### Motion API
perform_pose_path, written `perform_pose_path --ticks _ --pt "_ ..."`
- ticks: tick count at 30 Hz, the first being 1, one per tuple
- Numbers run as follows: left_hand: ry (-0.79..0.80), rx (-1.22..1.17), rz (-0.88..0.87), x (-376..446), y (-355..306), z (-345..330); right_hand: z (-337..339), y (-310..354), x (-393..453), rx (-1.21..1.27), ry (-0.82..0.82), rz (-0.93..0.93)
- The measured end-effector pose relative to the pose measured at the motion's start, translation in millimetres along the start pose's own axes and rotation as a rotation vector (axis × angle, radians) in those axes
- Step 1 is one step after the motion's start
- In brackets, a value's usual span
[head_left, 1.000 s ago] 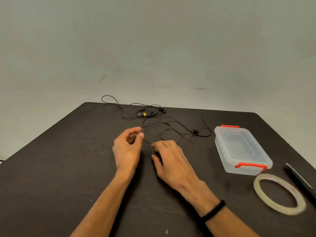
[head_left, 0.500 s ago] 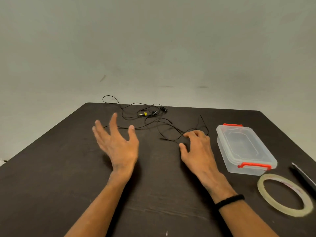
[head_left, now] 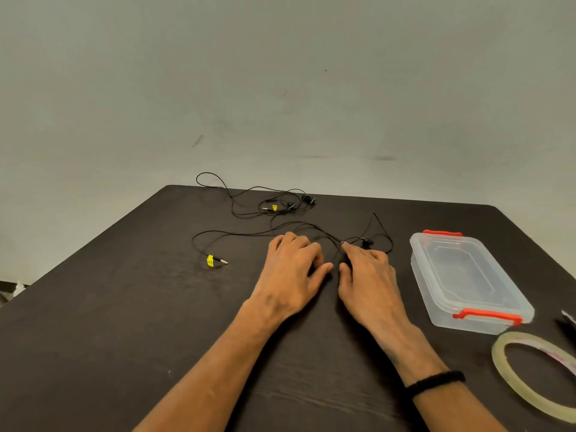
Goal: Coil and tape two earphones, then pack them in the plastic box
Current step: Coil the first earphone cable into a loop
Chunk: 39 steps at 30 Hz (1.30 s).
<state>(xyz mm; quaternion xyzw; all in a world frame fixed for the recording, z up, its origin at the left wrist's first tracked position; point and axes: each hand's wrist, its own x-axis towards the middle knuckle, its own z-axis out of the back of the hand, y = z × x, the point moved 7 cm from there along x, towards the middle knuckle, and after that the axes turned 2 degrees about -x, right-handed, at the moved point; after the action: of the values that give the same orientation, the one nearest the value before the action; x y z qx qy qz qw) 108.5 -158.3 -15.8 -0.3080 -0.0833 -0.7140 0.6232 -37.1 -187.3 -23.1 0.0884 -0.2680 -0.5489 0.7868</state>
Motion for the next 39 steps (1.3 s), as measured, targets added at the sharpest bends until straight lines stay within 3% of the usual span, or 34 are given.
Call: perform_pose_path --ticks 3,6,8,12,15,20,24,26,28,31,36,39 --pt "-0.084 0.033 0.057 3.6 -4.3 9.5 6.5 -1.6 -0.4 0.09 -0.051 -0.033" --pt "-0.298 0.033 0.183 1.6 18.2 31.9 12.8 -4.3 -1.0 0.199 -0.126 -0.046" --pt "-0.243 0.076 0.276 -0.3 40.2 27.8 15.5 -2.1 -2.4 0.192 -0.149 -0.023" --pt "0.06 0.058 0.362 0.1 52.6 2.0 -3.2 14.8 -2.8 -0.058 0.029 0.13" --pt "-0.041 0.065 0.352 0.8 51.6 8.9 -4.2 11.2 -1.3 -0.077 0.006 0.102" --pt "-0.212 -0.063 0.277 0.9 50.1 19.8 18.4 11.0 -5.6 0.041 -0.248 0.068" --pt "-0.384 -0.199 0.223 1.4 40.1 38.6 53.3 35.2 -22.7 0.133 -0.586 0.3" --pt "-0.392 -0.347 0.317 1.5 43.1 41.4 67.5 46.5 -36.5 0.223 -0.695 0.468" --pt "-0.392 -0.503 0.475 -0.1 53.5 38.3 74.3 58.2 -49.3 0.309 -0.699 0.633" --pt "-0.465 -0.651 0.577 -5.0 64.9 39.5 69.9 74.2 -62.3 0.355 -0.64 0.744" --pt "-0.545 -0.611 0.578 -6.4 64.7 49.7 60.4 78.2 -63.4 0.306 -0.685 0.702" --pt "-0.532 -0.678 0.586 -6.6 63.6 48.3 59.5 63.6 -50.0 0.286 -0.706 0.495"
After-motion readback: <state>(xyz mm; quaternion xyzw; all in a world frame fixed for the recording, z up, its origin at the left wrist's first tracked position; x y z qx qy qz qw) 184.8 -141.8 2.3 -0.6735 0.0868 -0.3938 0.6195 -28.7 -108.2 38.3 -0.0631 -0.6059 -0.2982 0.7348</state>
